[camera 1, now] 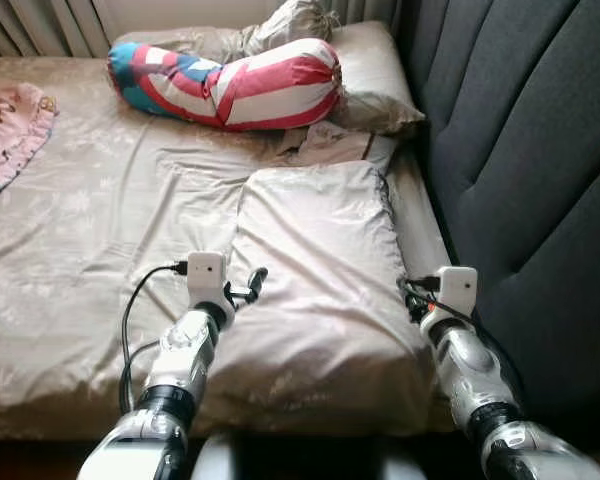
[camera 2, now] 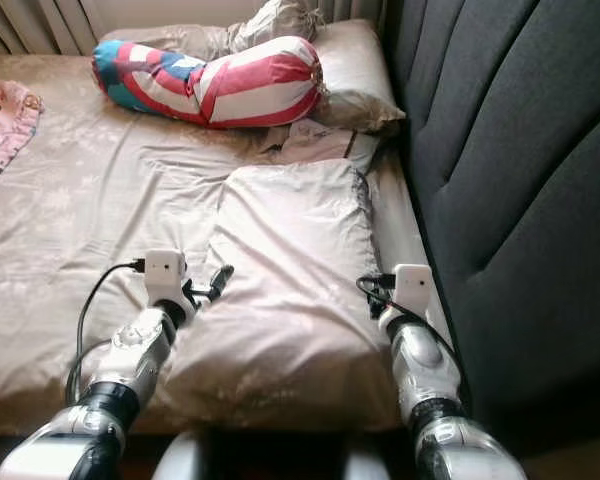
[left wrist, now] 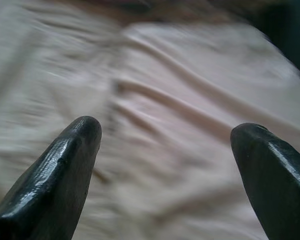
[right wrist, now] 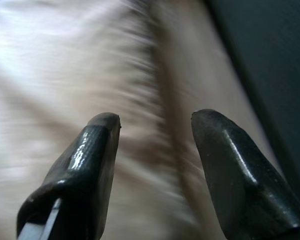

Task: Clean up the room

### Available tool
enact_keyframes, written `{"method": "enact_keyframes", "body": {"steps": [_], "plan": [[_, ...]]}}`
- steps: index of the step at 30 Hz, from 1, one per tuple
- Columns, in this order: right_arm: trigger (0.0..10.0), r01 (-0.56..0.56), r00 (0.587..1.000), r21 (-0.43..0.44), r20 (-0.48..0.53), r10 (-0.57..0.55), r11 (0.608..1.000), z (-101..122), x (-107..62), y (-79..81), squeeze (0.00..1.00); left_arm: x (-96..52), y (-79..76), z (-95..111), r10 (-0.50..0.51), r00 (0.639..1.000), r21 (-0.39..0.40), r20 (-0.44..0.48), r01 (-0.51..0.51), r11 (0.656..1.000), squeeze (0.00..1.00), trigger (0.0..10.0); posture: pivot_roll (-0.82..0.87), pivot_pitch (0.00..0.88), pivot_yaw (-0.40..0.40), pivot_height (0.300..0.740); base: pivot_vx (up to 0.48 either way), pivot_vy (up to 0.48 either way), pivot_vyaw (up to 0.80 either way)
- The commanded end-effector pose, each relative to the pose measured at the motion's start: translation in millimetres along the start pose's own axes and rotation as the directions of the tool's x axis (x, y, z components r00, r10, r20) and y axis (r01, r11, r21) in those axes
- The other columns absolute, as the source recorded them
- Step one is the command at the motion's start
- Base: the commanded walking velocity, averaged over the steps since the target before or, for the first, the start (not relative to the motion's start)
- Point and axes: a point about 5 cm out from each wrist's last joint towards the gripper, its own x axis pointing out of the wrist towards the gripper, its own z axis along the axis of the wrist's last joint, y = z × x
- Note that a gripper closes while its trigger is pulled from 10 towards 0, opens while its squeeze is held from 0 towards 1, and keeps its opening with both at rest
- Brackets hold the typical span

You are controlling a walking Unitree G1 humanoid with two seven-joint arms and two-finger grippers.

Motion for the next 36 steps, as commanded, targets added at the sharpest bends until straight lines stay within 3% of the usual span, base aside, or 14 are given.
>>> {"method": "enact_keyframes", "body": {"steps": [1,13,14,18,23,25,29,30,31,32,36], "plan": [[10.0,0.065,0.997,0.048,-0.035,-0.064,0.997,-10,-3.9,-11.6,0.0,-1.8,8.3,5,0.019,0.999,-0.023,0.036,-0.018,1.0,0.0,10.0,-0.08,0.098,0.042,0.637,0.0,0.0,0.0],[10.0,-0.002,1.0,0.055,-0.008,0.003,0.999,-12,-4.3,-1.5,0.0,-3.3,2.4,3,-0.007,0.998,0.024,0.055,0.005,1.0,0.0,10.0,-0.07,0.107,0.037,0.637,0.0,0.0,0.0],[10.0,-0.014,1.0,0.054,-0.015,0.015,0.998,-10,-3.2,-0.6,1.0,-3.8,3.9,3,-0.005,0.998,0.022,0.055,0.004,1.0,0.0,10.0,-0.07,0.111,0.036,0.637,0.0,0.0,0.0],[10.0,-0.007,1.0,0.054,-0.019,0.008,0.999,-4,-0.5,-1.4,1.0,-4.9,5.8,3,-0.002,0.998,0.019,0.058,0.001,1.0,0.0,10.0,-0.07,0.114,0.036,0.637,0.0,0.0,0.0],[10.0,-0.076,0.996,0.088,0.045,0.072,0.993,15,4.6,5.3,1.0,-5.8,5.9,1,-0.004,0.998,0.019,0.057,0.003,1.0,0.0,10.0,-0.06,0.115,0.037,0.637,0.0,0.0,0.0],[10.0,-0.102,0.993,0.061,0.065,0.098,0.993,26,7.3,8.4,1.0,-6.0,5.5,0,-0.009,0.999,0.018,0.052,0.008,1.0,0.0,10.0,-0.07,0.117,0.038,0.637,0.0,0.0,0.0],[10.0,-0.07,0.998,-0.021,-0.008,0.07,0.997,23,8.7,6.7,1.0,-6.2,3.7,-1,-0.018,0.999,0.016,0.046,0.017,1.0,0.0,10.0,-0.07,0.116,0.04,0.637,0.0,0.0,0.0],[10.0,-0.088,0.995,-0.027,-0.046,0.087,0.996,19,8.7,8.9,0.11,-6.4,3.1,-2,-0.021,0.999,0.016,0.045,0.02,1.0,0.0,10.0,-0.07,0.118,0.041,0.637,0.0,0.0,0.0],[10.0,-0.088,0.995,-0.027,-0.046,0.087,0.996,19,8.7,8.9,0.11,-6.4,3.1,-2,-0.021,0.999,0.016,0.045,0.02,1.0,0.0,10.0,-0.07,0.118,0.041,0.637,0.0,0.0,0.0],[10.0,-0.101,0.992,-0.041,-0.081,0.097,0.994,14,8.4,11.0,0.0,-6.6,2.5,-2,-0.025,0.999,0.018,0.043,0.024,1.0,0.0,10.0,-0.06,0.121,0.041,0.637,0.0,0.0,0.0],[10.0,-0.113,0.986,-0.031,-0.127,0.108,0.993,7,7.7,15.7,0.0,-8.1,2.6,-2,-0.033,0.998,0.02,0.044,0.032,0.999,0.0,10.0,-0.05,0.131,0.045,0.637,0.0,0.0,0.0]]}}
